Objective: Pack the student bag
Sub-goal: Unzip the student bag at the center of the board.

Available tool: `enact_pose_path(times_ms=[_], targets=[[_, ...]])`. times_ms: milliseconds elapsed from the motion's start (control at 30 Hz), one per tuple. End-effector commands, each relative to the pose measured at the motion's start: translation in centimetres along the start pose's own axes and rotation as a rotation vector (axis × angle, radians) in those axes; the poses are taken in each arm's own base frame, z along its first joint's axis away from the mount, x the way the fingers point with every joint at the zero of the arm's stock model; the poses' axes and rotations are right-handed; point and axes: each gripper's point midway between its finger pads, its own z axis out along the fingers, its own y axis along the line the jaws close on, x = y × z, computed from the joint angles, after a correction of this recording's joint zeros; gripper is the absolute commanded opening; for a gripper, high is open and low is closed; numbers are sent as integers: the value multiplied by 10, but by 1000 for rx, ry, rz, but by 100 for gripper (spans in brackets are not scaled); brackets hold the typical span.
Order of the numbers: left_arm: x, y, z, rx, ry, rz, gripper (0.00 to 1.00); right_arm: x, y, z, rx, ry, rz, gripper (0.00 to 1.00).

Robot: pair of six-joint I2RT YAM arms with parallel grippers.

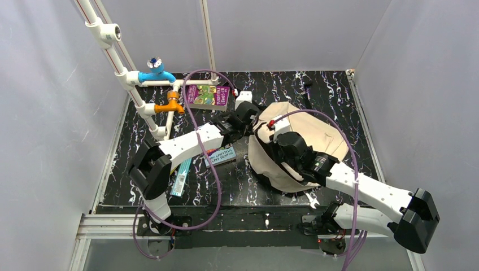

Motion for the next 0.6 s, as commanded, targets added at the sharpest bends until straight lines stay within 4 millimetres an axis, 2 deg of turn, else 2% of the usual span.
enact_pose_path(times_ms=[0, 100, 167, 300, 433, 567], targets=[[-54, 35, -38, -79, -181, -38, 0, -12, 10, -6, -63, -44, -19, 1], [-62, 10, -44, 38, -190, -68, 0, -19, 15, -2, -89, -84, -54, 1], [-59, 3, -32, 42, -168, -61, 0, -27, 20, 0, -115, -129, -79, 1], [-58, 22, 1, -154, -132, -22, 0, -37, 32, -8, -199, -186, -94, 1], [-57, 26, 28, -188, -106, 21, 0, -51, 27, -25, -203, -287, -51, 1], [-64, 19, 17, -112, -118, 62, 0, -52, 14, -32, -149, -308, -48, 1]])
